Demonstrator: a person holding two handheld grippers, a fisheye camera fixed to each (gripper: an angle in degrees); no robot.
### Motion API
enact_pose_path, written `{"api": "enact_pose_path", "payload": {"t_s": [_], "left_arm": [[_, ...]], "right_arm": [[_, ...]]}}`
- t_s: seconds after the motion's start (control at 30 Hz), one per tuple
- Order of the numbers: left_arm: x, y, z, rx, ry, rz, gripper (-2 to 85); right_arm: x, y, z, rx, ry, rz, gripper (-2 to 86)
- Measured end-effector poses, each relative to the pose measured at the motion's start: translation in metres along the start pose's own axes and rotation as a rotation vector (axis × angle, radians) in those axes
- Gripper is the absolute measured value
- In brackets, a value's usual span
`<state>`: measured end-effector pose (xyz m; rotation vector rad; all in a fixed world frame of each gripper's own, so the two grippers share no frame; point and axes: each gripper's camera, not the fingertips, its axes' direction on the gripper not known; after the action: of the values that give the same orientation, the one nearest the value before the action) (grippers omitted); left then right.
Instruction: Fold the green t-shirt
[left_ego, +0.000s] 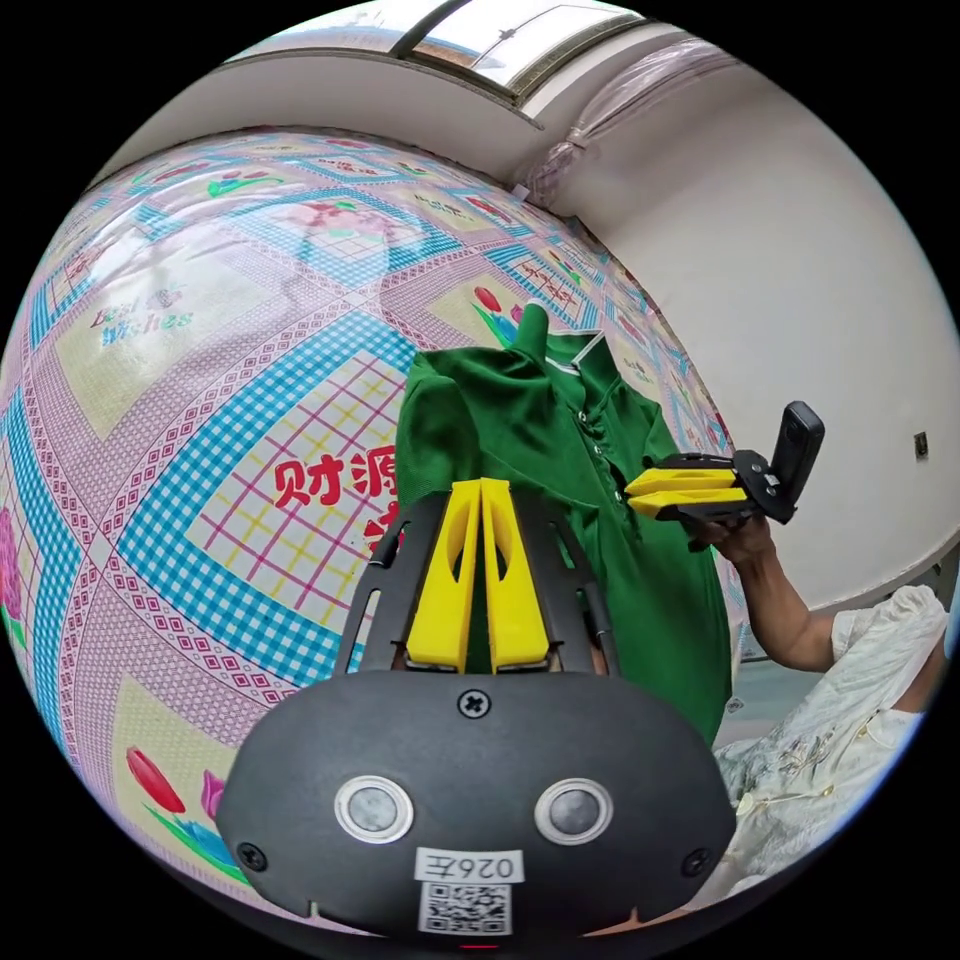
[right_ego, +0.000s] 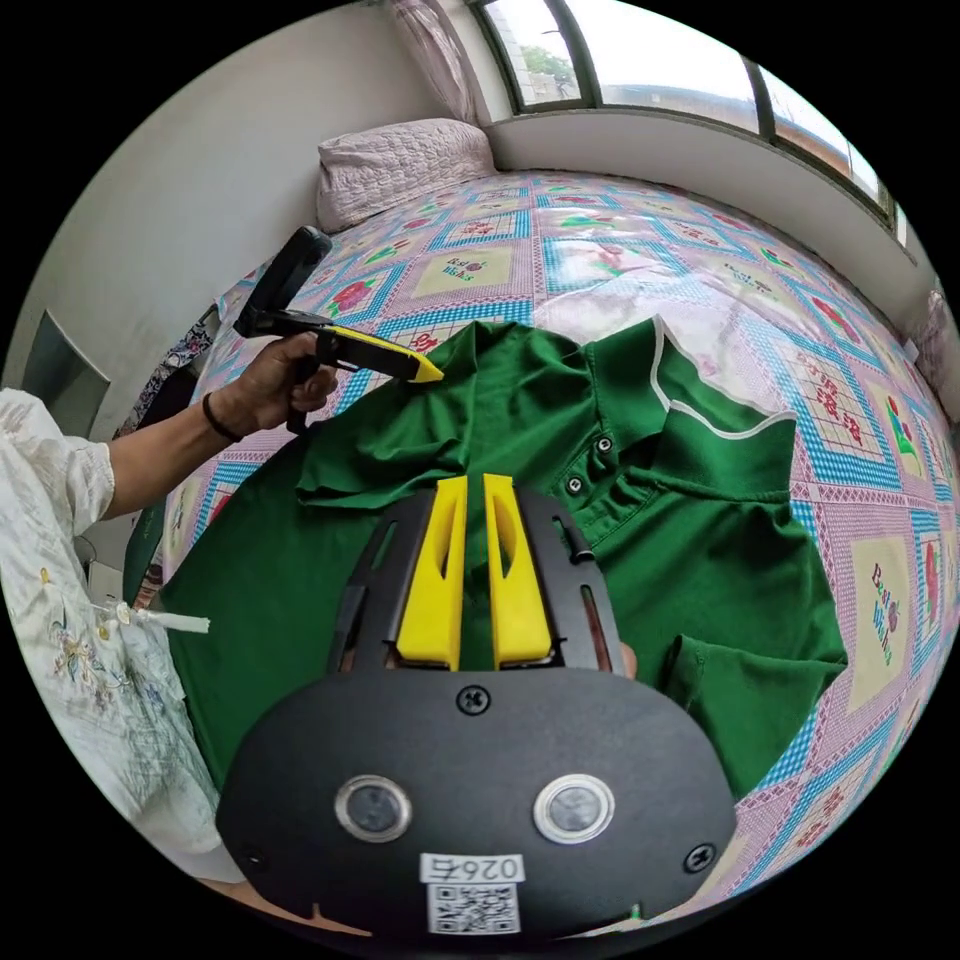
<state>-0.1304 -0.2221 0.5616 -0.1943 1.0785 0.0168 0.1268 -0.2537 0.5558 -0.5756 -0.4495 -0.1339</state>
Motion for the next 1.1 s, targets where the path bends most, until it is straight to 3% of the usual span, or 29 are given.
{"api": "enact_pose_path", "payload": {"t_s": [0.1,0.2,0.33,0.5,0.77,0.87,1.0,1.1], "left_arm": [[0.011,-0.011,0.001,0.015,0.0,0.056,-1.0],[-0.001,-0.022,0.017,-0.058,-0.067,0.017,-0.9],[-0.028,-0.02,0.014,-0.044,0.044,-0.042,-0.9],[-0.034,-0.012,0.0,-0.006,0.007,-0.08,-0.9],[-0.022,0.004,-0.011,0.007,-0.022,-0.061,-0.9],[-0.023,0.011,-0.022,0.05,0.014,-0.088,-0.9],[-0.016,0.028,-0.061,0.199,0.109,-0.065,-1.0],[-0.009,0.03,-0.061,0.181,0.165,-0.043,-1.0]], "right_arm": [[0.0,-0.025,0.026,-0.019,-0.066,-0.014,5.3],[-0.005,-0.039,0.06,-0.142,-0.116,-0.076,0.0],[-0.023,-0.021,0.037,-0.117,0.0,-0.147,-1.4],[-0.022,0.013,0.02,-0.169,0.068,-0.143,-1.0],[-0.018,-0.011,0.028,-0.032,-0.006,-0.05,4.3],[-0.025,-0.016,0.057,-0.165,-0.022,-0.097,0.4],[-0.025,0.01,0.025,-0.086,0.014,-0.032,0.5],[-0.02,0.019,0.02,-0.049,-0.066,0.015,3.0]]}}
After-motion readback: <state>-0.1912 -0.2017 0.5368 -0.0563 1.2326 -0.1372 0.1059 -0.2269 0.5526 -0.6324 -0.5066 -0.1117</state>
